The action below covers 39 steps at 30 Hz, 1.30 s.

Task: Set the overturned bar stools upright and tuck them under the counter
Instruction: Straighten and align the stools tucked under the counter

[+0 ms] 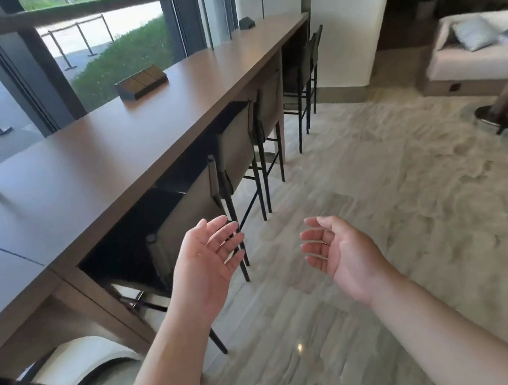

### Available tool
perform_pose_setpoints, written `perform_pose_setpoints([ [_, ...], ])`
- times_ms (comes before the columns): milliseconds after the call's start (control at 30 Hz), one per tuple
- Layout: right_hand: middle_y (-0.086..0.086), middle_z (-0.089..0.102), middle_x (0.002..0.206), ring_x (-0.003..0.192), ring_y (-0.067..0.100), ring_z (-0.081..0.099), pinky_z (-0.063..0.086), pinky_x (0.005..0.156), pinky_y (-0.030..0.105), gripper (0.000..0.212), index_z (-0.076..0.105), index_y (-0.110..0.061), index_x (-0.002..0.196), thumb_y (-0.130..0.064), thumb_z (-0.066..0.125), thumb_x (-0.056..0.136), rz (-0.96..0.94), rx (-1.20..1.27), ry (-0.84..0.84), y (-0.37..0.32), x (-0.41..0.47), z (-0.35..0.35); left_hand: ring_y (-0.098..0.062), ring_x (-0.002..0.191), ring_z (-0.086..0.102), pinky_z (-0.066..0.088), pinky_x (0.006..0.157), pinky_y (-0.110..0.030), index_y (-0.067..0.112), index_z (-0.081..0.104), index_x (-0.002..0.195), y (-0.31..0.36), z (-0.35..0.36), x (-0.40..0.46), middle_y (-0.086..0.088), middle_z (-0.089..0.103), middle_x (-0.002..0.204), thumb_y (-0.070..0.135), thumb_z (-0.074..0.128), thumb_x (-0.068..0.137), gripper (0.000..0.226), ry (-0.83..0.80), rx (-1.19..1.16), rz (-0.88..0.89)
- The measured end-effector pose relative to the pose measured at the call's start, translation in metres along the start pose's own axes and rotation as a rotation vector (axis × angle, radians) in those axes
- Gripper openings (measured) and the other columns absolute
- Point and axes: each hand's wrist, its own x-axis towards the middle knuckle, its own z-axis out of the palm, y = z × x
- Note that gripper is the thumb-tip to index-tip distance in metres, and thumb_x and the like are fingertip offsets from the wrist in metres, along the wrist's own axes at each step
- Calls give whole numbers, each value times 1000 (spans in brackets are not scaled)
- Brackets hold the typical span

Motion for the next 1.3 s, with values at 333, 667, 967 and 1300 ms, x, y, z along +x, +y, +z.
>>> perform_pose_setpoints([
  [333, 4, 66, 79, 66, 15, 64, 49, 59, 27, 20, 66, -12, 101, -23, 50, 96, -109, -62, -28, -74, 133, 63, -27, 108, 67, 49, 100, -45, 10, 65, 123, 64, 29, 159, -11, 71, 119, 35, 43, 99, 40, -53, -40, -4],
  [667, 5, 67, 80, 67, 16, 64, 50, 58, 28, 21, 65, -11, 105, -22, 50, 96, -99, -29, -30, -102, 218, 50, -24, 97, 69, 51, 79, -36, 9, 65, 121, 67, 61, 243, -13, 71, 116, 31, 50, 96, 37, -107, -22, 17],
  [967, 5, 67, 80, 67, 16, 65, 51, 57, 28, 20, 66, -11, 104, -22, 52, 96, 2, 28, -101, -132, 318, -5, -24, 99, 71, 51, 80, -37, 11, 68, 117, 41, 118, 311, -11, 72, 114, 32, 51, 96, 34, 23, 102, 67],
  [1300, 6, 70, 85, 74, 17, 68, 53, 59, 29, 25, 69, -12, 108, -27, 54, 95, 136, -2, -275, -210, 436, -90, -25, 108, 68, 49, 89, -40, 16, 65, 120, 11, 223, 376, -5, 74, 112, 33, 47, 99, 33, 307, 148, 106],
])
